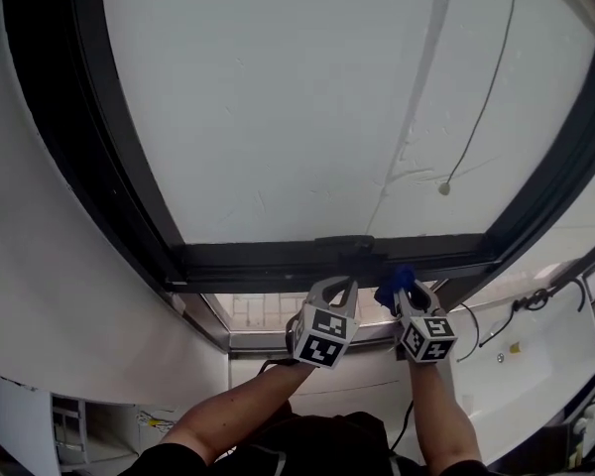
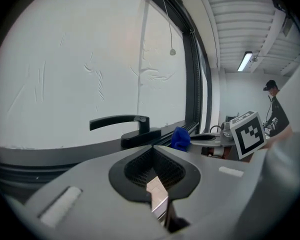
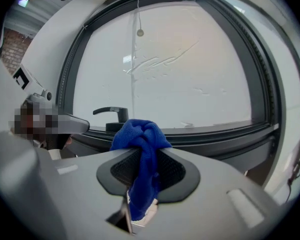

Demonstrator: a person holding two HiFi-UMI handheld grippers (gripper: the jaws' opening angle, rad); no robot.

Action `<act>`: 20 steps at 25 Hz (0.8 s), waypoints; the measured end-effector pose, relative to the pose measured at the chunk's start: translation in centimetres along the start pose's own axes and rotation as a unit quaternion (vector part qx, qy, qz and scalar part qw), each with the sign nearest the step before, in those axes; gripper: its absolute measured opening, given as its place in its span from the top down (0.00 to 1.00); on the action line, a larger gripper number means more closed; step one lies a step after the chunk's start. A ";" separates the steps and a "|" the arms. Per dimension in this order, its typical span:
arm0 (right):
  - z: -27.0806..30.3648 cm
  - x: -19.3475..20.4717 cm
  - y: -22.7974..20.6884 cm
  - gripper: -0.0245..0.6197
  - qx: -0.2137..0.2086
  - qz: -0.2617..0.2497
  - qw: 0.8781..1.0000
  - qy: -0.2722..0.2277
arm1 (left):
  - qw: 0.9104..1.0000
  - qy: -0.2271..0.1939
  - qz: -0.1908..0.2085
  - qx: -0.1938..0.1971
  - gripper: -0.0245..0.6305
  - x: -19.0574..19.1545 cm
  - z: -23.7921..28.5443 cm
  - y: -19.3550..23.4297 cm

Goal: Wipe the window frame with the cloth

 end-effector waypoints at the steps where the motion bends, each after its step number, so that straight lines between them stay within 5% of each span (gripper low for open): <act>1: -0.1 0.0 -0.6 0.81 0.004 0.004 1.000 0.000 | 1.000 0.002 0.001 0.001 0.97 0.0 0.4 -0.3; 9: -0.7 0.1 -4.6 0.81 -0.046 -0.027 0.999 -0.003 | 1.000 0.007 -0.005 -0.010 0.97 -1.2 4.3 -4.4; 20: -1.2 0.0 -9.6 0.81 -0.146 -0.068 0.987 0.005 | 0.995 0.012 -0.044 -0.086 0.97 -2.5 8.7 -8.8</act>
Point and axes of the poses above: the fingertips, and each gripper's own axes: z forward along the fingers, y to its left, x out of its underside, the point moved 7 cm from there along -z, backward along the fingers, and after that the axes turned 9 degrees about y, right-handed, at the moved point
